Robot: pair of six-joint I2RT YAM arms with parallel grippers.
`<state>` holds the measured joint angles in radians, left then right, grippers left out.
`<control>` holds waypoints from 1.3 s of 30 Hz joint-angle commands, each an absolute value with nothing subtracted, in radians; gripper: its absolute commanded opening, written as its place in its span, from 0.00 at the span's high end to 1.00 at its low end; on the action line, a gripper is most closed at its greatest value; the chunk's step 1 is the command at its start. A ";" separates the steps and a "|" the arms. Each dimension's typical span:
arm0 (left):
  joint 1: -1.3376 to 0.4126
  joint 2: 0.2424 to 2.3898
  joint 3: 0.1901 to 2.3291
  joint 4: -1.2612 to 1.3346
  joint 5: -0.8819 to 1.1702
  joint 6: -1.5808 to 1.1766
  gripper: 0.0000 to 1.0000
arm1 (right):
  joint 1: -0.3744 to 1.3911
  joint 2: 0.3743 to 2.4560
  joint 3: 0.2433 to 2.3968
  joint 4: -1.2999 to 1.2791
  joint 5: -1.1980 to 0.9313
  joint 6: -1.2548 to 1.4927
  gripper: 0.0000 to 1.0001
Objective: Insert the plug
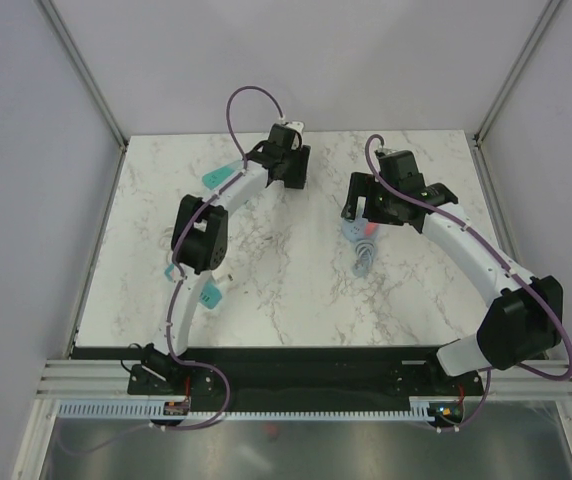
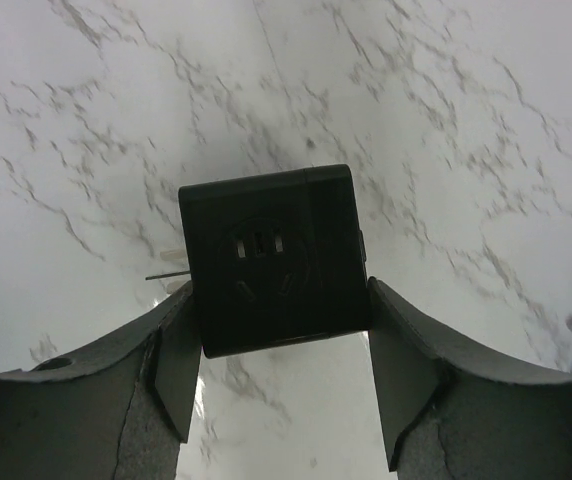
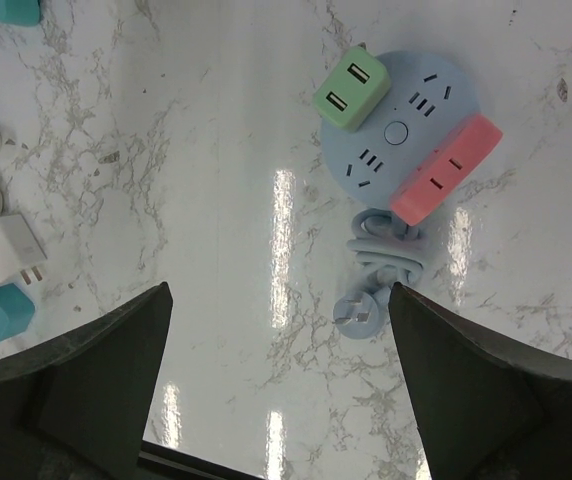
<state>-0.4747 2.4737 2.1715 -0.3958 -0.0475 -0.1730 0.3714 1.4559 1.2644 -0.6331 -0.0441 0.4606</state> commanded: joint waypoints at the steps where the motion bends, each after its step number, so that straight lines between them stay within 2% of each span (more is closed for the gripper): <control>1: -0.492 2.223 2.083 -0.393 0.098 -0.169 0.98 | 0.374 1.451 1.316 -0.572 -0.052 0.434 0.04; 8: -0.488 1.880 1.783 -0.440 0.466 -0.267 0.98 | 0.377 1.310 1.160 -0.237 -0.119 0.312 0.04; 14: -0.485 1.703 1.669 -0.581 0.676 -0.273 0.98 | 0.391 1.181 1.045 -0.016 -0.383 0.253 0.04; 19: -0.485 1.594 1.608 -0.597 0.796 -0.308 0.98 | 0.472 1.221 1.156 -0.158 -0.312 0.144 0.02; 24: -0.486 1.565 1.594 -0.603 0.862 -0.339 0.98 | 0.538 1.203 1.170 -0.167 -0.256 0.106 0.02; 39: -0.482 1.575 1.592 -0.626 0.818 -0.374 0.98 | 0.604 1.193 1.201 -0.290 -0.253 0.034 0.03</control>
<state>-0.4728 1.6012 1.5803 -0.6655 0.7689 -0.3241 0.5838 1.2156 1.1584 -0.2569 -0.2237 0.0563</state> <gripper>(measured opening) 0.671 0.974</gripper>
